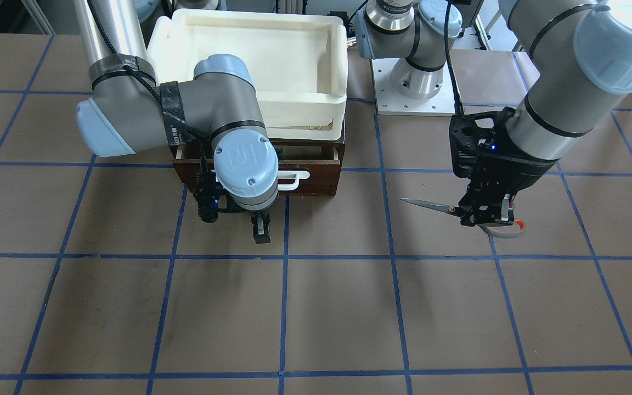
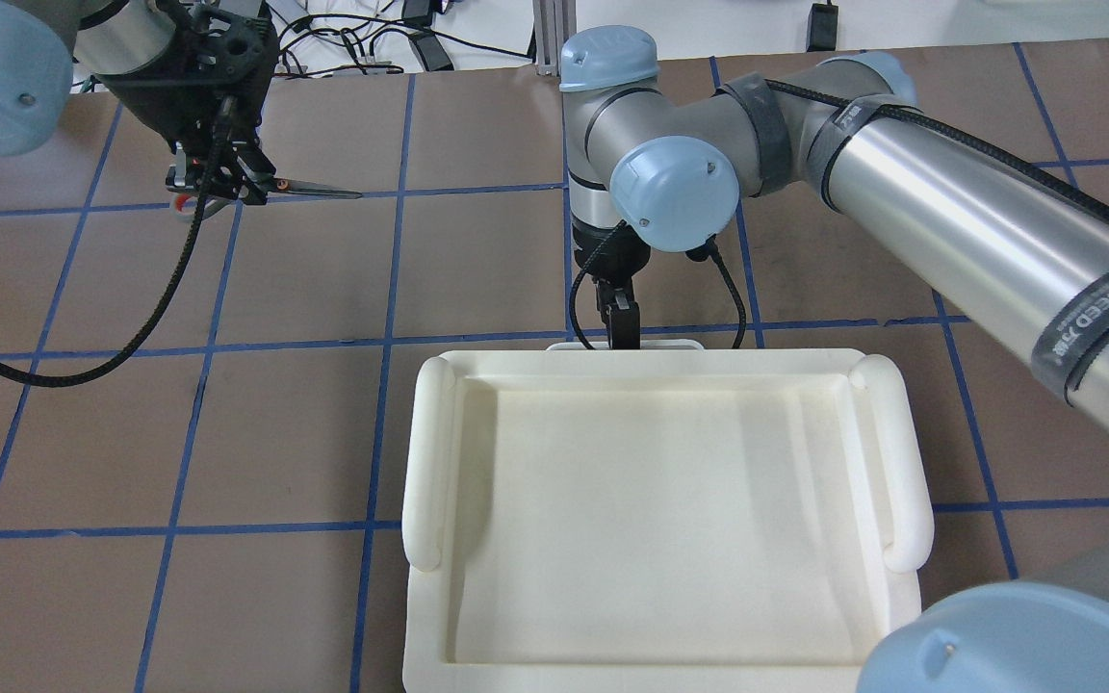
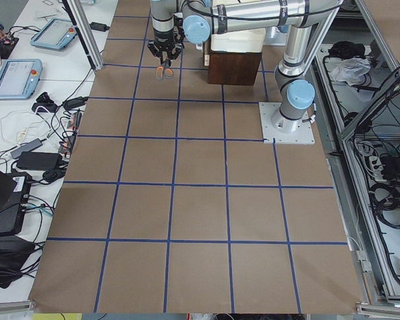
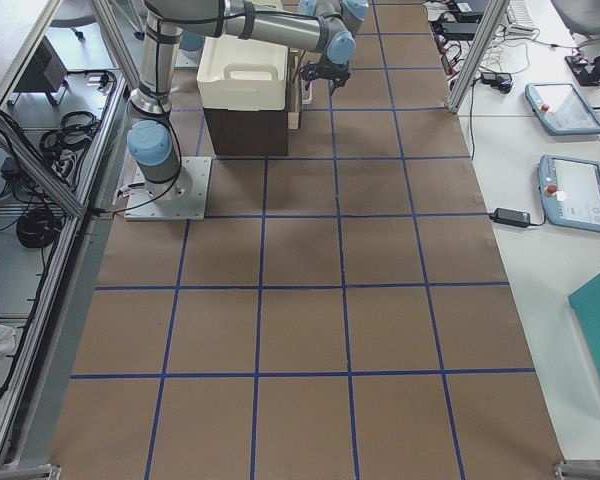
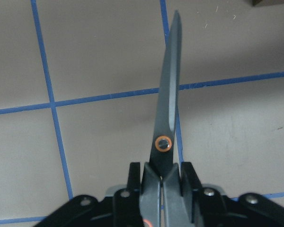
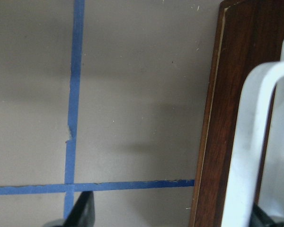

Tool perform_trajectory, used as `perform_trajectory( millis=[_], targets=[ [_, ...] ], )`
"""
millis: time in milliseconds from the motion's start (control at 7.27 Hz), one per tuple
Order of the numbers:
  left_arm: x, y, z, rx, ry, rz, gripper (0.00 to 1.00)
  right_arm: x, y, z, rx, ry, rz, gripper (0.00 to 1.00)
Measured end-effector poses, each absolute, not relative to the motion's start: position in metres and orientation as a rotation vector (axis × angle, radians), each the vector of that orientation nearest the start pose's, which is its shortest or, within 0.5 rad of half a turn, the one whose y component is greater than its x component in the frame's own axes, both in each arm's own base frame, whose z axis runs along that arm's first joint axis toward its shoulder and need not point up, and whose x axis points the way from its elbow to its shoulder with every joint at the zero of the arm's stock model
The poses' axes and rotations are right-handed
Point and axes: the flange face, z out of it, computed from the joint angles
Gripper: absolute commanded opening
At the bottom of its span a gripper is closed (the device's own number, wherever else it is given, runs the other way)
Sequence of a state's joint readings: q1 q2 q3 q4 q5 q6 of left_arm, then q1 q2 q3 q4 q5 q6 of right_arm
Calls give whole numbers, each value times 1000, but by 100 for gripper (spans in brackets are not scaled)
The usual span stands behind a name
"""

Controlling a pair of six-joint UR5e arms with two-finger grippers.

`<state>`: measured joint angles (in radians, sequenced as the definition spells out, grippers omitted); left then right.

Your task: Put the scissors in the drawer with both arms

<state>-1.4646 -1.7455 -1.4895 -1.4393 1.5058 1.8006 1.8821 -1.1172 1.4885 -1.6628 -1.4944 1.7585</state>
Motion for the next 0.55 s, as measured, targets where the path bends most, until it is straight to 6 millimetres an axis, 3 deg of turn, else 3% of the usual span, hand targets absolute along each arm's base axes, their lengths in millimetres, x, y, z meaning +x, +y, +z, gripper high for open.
perform_trajectory(
  millis=[275,550],
  targets=[
    [-80,-580,448,-2343,-2078,115,0,324,-559,287,2194,2469,324,100],
    [-80,-579,448,-2334,-2085,113,0,325,-568,283,2185,2475,324,100]
  ],
)
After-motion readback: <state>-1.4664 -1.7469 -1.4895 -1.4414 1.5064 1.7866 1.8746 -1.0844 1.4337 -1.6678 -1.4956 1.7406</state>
